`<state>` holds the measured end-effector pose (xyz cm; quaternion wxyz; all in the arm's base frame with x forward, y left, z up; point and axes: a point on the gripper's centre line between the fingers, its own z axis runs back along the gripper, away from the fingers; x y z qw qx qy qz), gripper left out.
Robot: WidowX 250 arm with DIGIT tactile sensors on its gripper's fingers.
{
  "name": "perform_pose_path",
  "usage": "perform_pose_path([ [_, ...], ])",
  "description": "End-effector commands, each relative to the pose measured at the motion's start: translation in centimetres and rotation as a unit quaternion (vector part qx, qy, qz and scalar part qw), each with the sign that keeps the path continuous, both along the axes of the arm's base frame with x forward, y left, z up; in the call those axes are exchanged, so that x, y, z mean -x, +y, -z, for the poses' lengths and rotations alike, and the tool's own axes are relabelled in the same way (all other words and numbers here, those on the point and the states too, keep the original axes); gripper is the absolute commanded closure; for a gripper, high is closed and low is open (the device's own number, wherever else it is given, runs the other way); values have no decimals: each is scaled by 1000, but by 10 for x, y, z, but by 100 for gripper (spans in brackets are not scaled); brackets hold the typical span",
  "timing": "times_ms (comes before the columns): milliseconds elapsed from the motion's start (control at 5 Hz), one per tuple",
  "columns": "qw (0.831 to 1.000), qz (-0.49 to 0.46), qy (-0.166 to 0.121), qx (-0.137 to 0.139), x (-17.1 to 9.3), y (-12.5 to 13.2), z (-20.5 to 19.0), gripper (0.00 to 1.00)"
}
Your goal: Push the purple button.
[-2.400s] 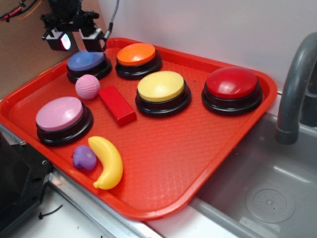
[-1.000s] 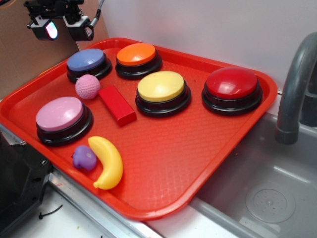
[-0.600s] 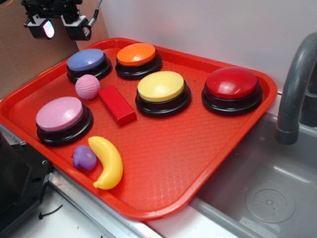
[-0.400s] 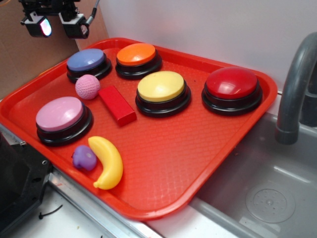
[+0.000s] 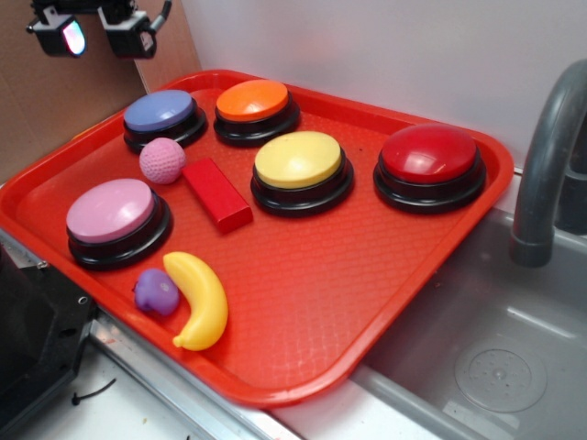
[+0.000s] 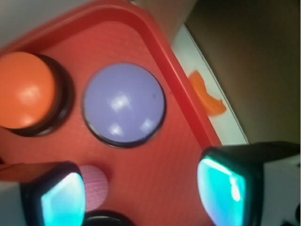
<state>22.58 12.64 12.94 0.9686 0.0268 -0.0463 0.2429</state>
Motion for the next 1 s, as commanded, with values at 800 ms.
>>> perform_pose_path([
  [800,995,-12,-103,7,16,-4,-42,0],
])
